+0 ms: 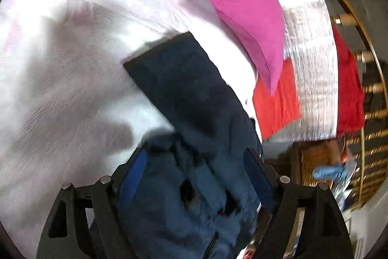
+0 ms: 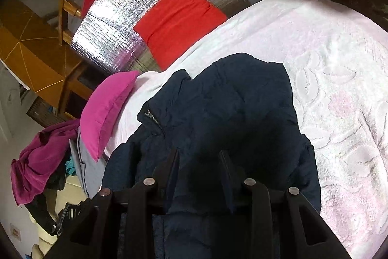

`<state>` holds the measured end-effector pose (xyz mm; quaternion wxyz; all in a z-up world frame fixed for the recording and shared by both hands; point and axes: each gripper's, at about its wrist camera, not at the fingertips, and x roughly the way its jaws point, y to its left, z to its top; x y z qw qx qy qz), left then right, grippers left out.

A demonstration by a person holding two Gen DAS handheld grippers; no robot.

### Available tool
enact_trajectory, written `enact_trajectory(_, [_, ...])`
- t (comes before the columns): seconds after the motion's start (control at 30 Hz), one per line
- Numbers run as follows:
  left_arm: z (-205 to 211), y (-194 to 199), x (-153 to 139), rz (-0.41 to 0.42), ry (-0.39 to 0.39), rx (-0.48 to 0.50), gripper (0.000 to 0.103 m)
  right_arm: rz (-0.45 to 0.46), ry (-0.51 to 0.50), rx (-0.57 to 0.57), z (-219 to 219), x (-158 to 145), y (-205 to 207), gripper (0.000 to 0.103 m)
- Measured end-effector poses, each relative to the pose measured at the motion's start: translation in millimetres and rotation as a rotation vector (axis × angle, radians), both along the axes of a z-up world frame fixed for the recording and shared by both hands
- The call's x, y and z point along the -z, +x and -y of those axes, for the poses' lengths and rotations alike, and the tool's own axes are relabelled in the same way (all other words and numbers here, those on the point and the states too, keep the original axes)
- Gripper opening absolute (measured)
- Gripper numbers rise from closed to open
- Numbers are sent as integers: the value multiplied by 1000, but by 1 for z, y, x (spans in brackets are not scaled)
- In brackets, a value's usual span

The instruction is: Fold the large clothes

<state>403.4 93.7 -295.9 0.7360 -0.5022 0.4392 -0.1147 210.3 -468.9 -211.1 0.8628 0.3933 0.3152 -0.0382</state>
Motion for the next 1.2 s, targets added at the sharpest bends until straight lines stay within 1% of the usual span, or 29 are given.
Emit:
enact_trajectory(0.1, [1, 13, 11, -21, -31, 8, 82, -17, -16, -14, -4, 4, 7, 37])
enact_trajectory(0.17, [-2, 20, 15, -10, -40, -13, 81, -29, -32, -25, -7, 6, 12, 37])
enact_trajectory(0.23, [-5, 26, 17, -11, -71, -31, 80, -40, -49, -34, -10, 9, 16, 37])
enact_trajectory(0.27, [-8, 27, 19, -8, -77, -39, 76, -43, -55, -37, -10, 10, 18, 37])
enact_trajectory(0.3, [-12, 29, 18, 0, -73, -45, 67, -46, -64, -40, -11, 11, 19, 37])
enact_trajectory(0.33, [-9, 32, 16, 5, -62, -43, 61, -52, -73, -43, -11, 12, 21, 37])
enact_trajectory(0.4, [-10, 35, 10, 28, -24, -40, 37, -57, -86, -44, -11, 13, 23, 37])
enact_trajectory(0.47, [-6, 29, 2, 54, 20, -29, 26, -59, -92, -42, -10, 15, 24, 37])
enact_trajectory(0.5, [-3, 27, -7, 71, 52, -22, 22, -59, -95, -38, -9, 15, 23, 37])
enact_trajectory(0.53, [-1, 25, -15, 93, 69, -16, 21, -58, -97, -33, -7, 15, 22, 37])
enact_trajectory(0.6, [14, 21, -41, 171, 120, 11, 19, -52, -106, -18, -3, 13, 19, 37])
enact_trajectory(0.67, [39, 11, -71, 267, 193, 62, 19, -44, -104, 9, 4, 11, 13, 37])
enact_trajectory(0.7, [54, 0, -90, 329, 226, 101, 19, -40, -97, 18, 8, 11, 11, 37])
enact_trajectory(0.77, [85, -19, -117, 430, 265, 179, 19, -33, -77, 45, 16, 10, 5, 37])
enact_trajectory(0.8, [103, -21, -125, 464, 282, 214, 19, -30, -69, 54, 19, 10, 3, 37])
enact_trajectory(0.87, [149, -42, -142, 543, 320, 337, 19, -24, -55, 68, 24, 10, -2, 37])
enact_trajectory(0.93, [192, -56, -148, 582, 355, 466, 19, -21, -47, 76, 27, 9, -4, 37])
enact_trajectory(0.97, [218, -67, -147, 600, 378, 549, 21, -17, -42, 80, 28, 9, -6, 37])
enact_trajectory(1.0, [234, -71, -146, 609, 397, 605, 30, -14, -39, 82, 29, 8, -7, 37])
enact_trajectory(1.03, [258, -82, -141, 611, 438, 700, 39, -9, -35, 86, 31, 7, -8, 37])
enact_trajectory(1.07, [273, -80, -142, 602, 470, 752, 66, -4, -30, 89, 32, 6, -9, 37])
enact_trajectory(1.1, [285, -88, -139, 582, 521, 813, 82, 1, -23, 91, 34, 5, -10, 37])
enact_trajectory(1.13, [293, -90, -133, 561, 579, 863, 82, 5, -18, 91, 35, 5, -10, 37])
enact_trajectory(1.17, [296, -91, -129, 545, 623, 892, 82, 7, -13, 90, 35, 5, -10, 37])
enact_trajectory(1.2, [297, -88, -128, 536, 643, 900, 82, 7, -10, 90, 36, 5, -10, 37])
